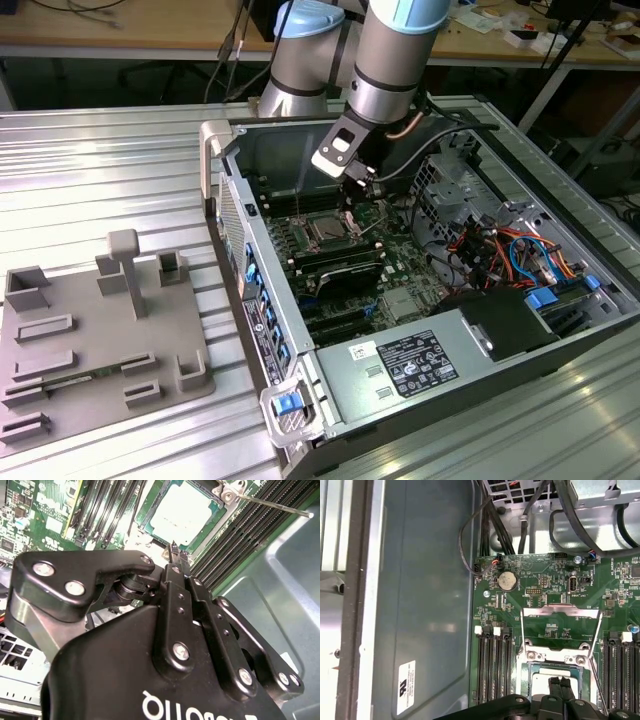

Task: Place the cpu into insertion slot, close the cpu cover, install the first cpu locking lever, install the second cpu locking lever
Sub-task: 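Place the cpu into insertion slot, then close the cpu cover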

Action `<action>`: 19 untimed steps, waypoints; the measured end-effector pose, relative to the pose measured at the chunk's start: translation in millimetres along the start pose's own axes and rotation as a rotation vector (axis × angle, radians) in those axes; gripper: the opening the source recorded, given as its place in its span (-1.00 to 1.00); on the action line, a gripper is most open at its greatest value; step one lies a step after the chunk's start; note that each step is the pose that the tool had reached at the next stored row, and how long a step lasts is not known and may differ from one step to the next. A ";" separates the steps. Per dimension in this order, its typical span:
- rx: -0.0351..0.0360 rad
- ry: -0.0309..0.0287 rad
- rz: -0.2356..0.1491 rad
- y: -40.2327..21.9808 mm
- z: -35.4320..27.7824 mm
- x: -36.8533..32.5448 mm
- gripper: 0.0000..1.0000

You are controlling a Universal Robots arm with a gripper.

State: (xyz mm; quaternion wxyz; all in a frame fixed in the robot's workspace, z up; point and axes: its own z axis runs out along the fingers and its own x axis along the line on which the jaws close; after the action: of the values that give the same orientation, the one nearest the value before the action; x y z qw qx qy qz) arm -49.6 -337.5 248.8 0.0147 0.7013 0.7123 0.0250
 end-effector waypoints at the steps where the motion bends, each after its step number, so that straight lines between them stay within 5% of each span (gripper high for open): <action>1: 0.0000 0.0000 0.000 0.1 -1.1 0.0 -0.79; 9: 0.0003 0.0000 0.000 2.8 -2.1 0.0 -0.79; 19: 0.0004 0.0001 0.000 -1.2 -1.7 0.1 -0.79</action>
State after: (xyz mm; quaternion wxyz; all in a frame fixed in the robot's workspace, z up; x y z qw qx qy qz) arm -50.9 -337.5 250.5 0.0145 0.7013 0.7123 0.0248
